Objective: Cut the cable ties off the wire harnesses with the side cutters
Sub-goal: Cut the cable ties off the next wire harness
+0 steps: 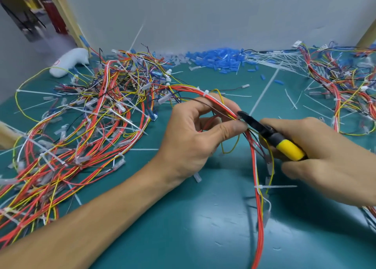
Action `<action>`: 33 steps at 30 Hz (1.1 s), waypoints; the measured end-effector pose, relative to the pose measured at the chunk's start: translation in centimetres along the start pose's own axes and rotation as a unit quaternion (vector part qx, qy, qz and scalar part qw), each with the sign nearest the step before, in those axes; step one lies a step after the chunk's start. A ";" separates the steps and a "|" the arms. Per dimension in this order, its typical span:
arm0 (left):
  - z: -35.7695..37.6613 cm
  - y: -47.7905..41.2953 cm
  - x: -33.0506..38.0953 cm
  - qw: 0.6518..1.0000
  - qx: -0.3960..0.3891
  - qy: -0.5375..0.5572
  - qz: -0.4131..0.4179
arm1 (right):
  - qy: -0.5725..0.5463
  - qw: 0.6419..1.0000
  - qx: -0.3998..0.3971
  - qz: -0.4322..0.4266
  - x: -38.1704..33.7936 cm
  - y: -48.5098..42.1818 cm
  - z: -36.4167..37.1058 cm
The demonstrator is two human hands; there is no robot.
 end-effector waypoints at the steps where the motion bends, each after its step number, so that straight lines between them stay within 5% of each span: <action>1: 0.0 0.0 -0.1 1.000 0.000 -0.003 -0.006 | -0.012 1.000 -0.007 0.014 0.2 0.0 0.1; 6: 0.1 -0.1 -0.4 0.998 -0.029 -0.036 -0.030 | 0.071 0.996 0.049 -0.008 0.3 0.4 0.4; 17: 0.3 -0.1 -1.4 0.990 -0.045 -0.121 -0.054 | 0.064 0.998 0.019 -0.003 1.2 0.4 -0.7; 23: 0.4 0.2 -1.8 0.989 -0.069 -0.053 -0.117 | 0.013 0.999 0.047 -0.002 0.5 0.3 -0.4; 33: -2.1 -0.4 -0.8 0.979 0.108 0.105 -0.139 | -0.175 0.963 0.192 0.076 1.1 -0.2 -1.4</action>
Point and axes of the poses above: each hand's wrist, its own y-axis away from the middle knuckle, its own z-axis out of the palm, x = y × z, the point moved 3 cm from there along -y, towards the middle knuckle, and after that the axes turned 4 degrees about -x, right-handed, at the moved point
